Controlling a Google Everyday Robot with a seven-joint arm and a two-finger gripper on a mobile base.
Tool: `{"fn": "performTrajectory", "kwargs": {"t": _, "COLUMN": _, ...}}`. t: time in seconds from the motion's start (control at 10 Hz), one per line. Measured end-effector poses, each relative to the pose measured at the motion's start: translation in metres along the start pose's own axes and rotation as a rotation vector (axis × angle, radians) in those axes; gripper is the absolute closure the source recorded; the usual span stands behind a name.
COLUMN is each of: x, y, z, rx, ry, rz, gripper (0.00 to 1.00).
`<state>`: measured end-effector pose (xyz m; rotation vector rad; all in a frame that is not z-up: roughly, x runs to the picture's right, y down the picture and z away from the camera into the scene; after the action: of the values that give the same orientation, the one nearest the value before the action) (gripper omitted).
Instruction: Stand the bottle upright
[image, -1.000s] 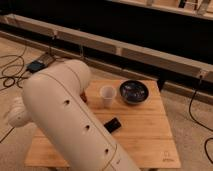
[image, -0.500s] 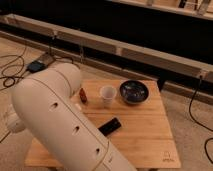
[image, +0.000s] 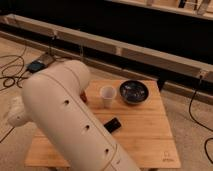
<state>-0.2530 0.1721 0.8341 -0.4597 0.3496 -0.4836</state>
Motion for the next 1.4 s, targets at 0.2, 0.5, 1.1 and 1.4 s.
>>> {"fn": "performTrajectory", "kwargs": {"t": 0.2, "x": 0.010, "y": -0.008, "z": -0.016, "rx": -0.019, "ry": -0.085, "rz": 0.072, "gripper": 1.00}}
{"fn": "performTrajectory", "kwargs": {"t": 0.5, "x": 0.023, "y": -0.019, "z": -0.038, "rx": -0.043, "ry": -0.245, "rz": 0.182, "gripper": 1.00}}
{"fn": "performTrajectory", "kwargs": {"t": 1.1, "x": 0.039, "y": -0.032, "z": -0.054, "rx": -0.084, "ry": -0.585, "rz": 0.368, "gripper": 1.00}}
{"fn": "performTrajectory", "kwargs": {"t": 1.4, "x": 0.052, "y": -0.039, "z": -0.058, "rx": -0.086, "ry": -0.750, "rz": 0.462, "gripper": 1.00}}
